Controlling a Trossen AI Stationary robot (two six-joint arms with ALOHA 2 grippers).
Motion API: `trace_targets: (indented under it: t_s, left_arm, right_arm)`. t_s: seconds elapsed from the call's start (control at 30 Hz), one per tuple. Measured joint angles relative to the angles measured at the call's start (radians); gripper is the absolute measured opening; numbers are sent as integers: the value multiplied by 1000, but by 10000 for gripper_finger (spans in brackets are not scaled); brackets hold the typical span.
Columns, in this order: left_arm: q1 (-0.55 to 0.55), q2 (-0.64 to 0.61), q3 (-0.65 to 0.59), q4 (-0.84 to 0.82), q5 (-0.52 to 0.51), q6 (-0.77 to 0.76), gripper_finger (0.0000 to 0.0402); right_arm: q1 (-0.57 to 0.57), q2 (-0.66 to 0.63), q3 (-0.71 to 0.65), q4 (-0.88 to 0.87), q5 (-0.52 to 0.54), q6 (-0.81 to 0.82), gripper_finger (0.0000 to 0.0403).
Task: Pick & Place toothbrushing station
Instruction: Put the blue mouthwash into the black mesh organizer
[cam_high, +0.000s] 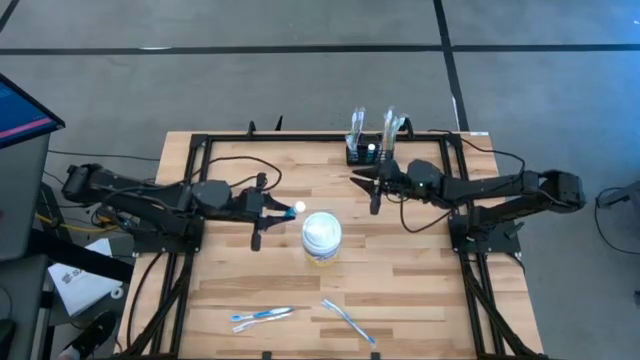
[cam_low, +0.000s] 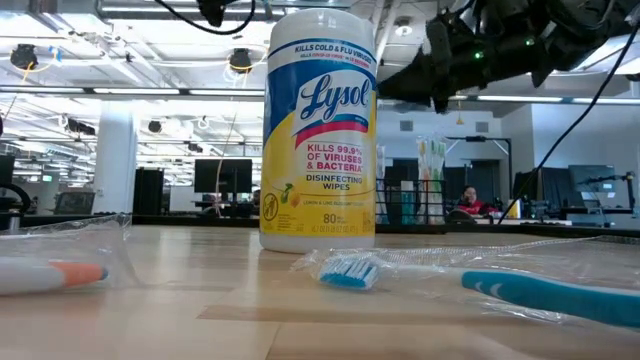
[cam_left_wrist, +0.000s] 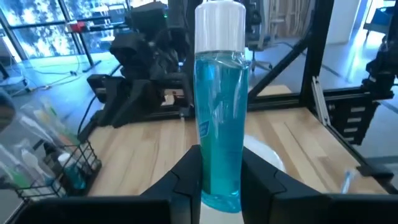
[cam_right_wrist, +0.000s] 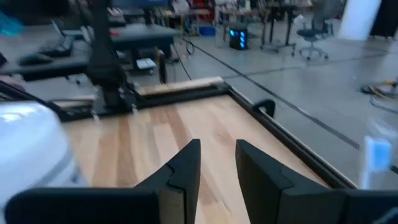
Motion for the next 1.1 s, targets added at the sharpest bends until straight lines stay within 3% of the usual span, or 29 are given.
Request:
trace_targets:
  t_s: [0.6, 1.1]
  left_arm:
    - [20, 232, 1, 383, 1, 2, 63]
    - [26, 378, 0, 595, 0, 0, 63]
  right_arm:
    - [191, 0, 0, 302, -52, -87, 93]
    - [298, 0, 41, 294, -52, -203, 93]
